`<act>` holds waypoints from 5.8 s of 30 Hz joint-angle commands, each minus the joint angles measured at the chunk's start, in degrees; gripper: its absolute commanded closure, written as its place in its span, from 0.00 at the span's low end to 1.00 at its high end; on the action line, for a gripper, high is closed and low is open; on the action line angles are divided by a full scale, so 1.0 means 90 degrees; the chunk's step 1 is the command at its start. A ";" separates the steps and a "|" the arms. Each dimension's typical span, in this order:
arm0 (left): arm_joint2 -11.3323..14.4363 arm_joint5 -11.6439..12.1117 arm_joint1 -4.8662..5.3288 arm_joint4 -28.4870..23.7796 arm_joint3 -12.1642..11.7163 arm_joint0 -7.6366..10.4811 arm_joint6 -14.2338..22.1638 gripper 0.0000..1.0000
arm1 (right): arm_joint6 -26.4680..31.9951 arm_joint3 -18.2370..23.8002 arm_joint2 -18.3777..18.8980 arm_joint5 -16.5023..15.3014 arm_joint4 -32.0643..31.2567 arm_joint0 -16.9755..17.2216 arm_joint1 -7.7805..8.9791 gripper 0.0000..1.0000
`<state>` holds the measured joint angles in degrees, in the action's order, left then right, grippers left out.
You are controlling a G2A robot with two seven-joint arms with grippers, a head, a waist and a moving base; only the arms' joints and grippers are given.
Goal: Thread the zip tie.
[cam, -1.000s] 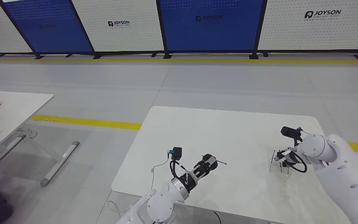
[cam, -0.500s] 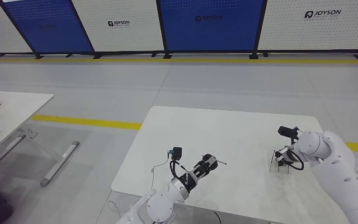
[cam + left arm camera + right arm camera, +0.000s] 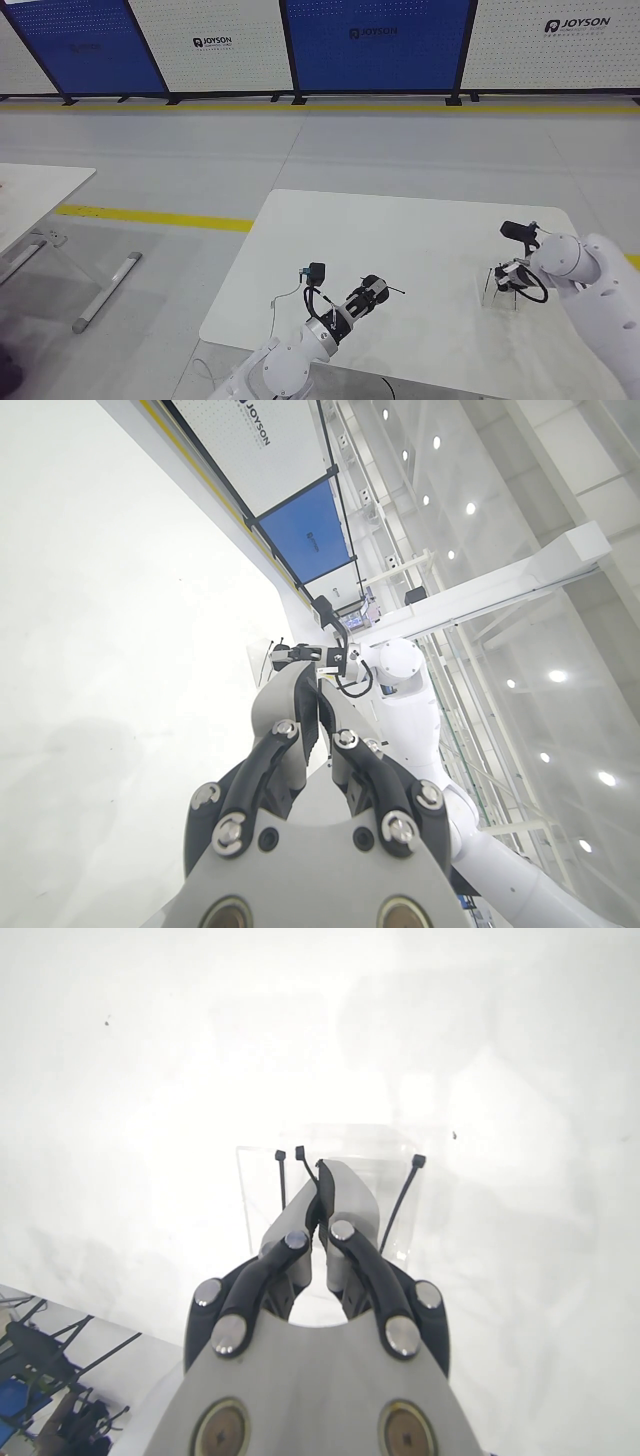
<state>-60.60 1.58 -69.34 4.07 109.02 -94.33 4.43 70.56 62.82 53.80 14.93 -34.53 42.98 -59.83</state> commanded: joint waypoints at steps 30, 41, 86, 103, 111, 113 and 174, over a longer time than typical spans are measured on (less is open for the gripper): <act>0.0000 0.0000 0.0000 0.0000 0.0000 0.0000 0.0000 1.00 | -0.3017 0.4659 0.2668 -0.0486 0.1641 0.3566 0.0531 1.00; 0.0000 0.0000 0.0000 0.0000 0.0000 0.0000 0.0000 1.00 | -0.4775 0.5317 0.1925 -0.0146 0.1113 0.3895 0.0359 1.00; 0.0652 -0.0025 -0.0196 0.0635 -0.0442 0.0629 -0.1058 1.00 | -0.6470 0.5346 0.1582 -0.0653 0.1759 0.4452 0.0155 1.00; 0.0710 -0.0051 -0.0213 0.0686 -0.0505 0.0687 -0.1101 1.00 | -0.6892 0.5415 0.1555 -0.0624 0.1976 0.4622 0.0088 1.00; 0.0710 -0.0051 -0.0213 0.0686 -0.0505 0.0687 -0.1101 1.00 | -0.7045 0.5771 0.1351 -0.0200 0.0958 0.5035 0.0064 1.00; 0.0710 -0.0051 -0.0213 0.0686 -0.0505 0.0687 -0.1101 1.00 | -0.7045 0.5771 0.1351 -0.0200 0.0958 0.5035 0.0064 1.00; 0.0683 -0.0294 -0.0271 0.0960 -0.0615 0.0967 -0.1369 1.00 | -0.8164 0.5033 0.0693 -0.1157 0.1162 0.4609 -0.0306 1.00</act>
<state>-54.45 -1.06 -71.77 12.71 103.49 -85.62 -7.89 -2.91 108.12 60.04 4.52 -24.07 84.47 -62.59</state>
